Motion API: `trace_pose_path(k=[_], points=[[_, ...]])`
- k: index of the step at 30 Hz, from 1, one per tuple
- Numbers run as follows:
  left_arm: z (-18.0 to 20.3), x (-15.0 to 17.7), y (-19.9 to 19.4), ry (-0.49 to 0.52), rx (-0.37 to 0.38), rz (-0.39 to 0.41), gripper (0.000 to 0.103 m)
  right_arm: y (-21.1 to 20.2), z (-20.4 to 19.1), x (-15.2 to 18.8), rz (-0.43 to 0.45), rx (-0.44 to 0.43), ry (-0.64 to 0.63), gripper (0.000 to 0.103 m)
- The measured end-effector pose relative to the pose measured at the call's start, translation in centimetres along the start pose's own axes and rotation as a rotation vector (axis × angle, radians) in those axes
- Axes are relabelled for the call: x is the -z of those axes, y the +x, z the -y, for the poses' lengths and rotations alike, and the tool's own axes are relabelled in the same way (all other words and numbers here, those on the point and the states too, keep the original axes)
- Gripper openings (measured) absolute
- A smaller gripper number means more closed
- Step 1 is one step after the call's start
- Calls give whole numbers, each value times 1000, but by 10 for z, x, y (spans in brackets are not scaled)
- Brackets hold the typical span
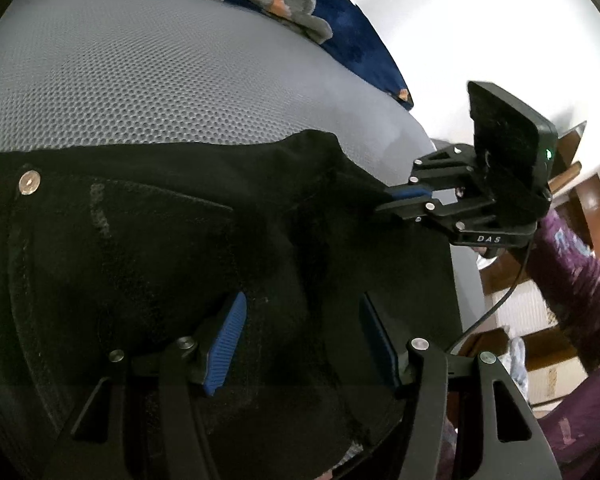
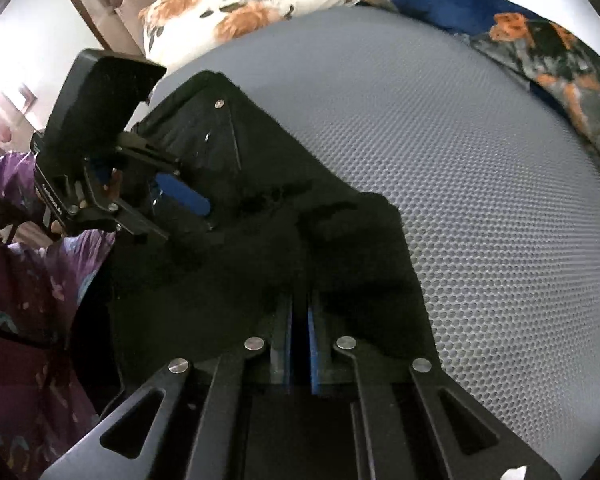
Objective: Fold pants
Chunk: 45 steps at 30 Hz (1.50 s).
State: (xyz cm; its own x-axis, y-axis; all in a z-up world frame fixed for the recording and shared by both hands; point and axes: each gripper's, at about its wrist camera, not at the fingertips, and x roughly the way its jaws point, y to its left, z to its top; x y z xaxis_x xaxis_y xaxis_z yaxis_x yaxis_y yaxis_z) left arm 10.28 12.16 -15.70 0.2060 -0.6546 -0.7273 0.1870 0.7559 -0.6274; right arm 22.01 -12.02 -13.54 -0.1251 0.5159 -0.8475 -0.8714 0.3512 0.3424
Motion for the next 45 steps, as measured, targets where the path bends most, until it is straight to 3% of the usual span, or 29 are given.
trace_pose_path(k=[13, 23, 27, 28, 30, 32, 37, 39, 42, 45], points=[[-5, -1, -1, 9, 18, -2, 65, -9, 14, 4, 52, 50, 21, 6], [-5, -2, -1, 0, 30, -9, 66, 2, 20, 7, 61, -1, 54, 7], [-4, -2, 0, 0, 28, -6, 67, 1, 23, 8, 83, 17, 93, 15], [-4, -2, 0, -1, 25, -7, 67, -2, 24, 7, 93, 28, 113, 18], [-3, -3, -1, -13, 20, -10, 67, -16, 25, 8, 141, 42, 168, 39], [0, -4, -3, -15, 12, -19, 67, -43, 23, 14, 248, 78, 240, 46], [10, -1, -29, 2, 14, 49, 67, -86, 13, 55, 424, 129, 483, 48], [8, 2, -36, -12, 15, 57, 67, -90, -2, 81, 469, 204, 560, 48], [7, 11, -39, -21, 7, 47, 67, -79, -22, 117, 498, 251, 674, 48], [7, 24, -38, -27, 0, 17, 67, -55, -51, 134, 478, 234, 711, 48]])
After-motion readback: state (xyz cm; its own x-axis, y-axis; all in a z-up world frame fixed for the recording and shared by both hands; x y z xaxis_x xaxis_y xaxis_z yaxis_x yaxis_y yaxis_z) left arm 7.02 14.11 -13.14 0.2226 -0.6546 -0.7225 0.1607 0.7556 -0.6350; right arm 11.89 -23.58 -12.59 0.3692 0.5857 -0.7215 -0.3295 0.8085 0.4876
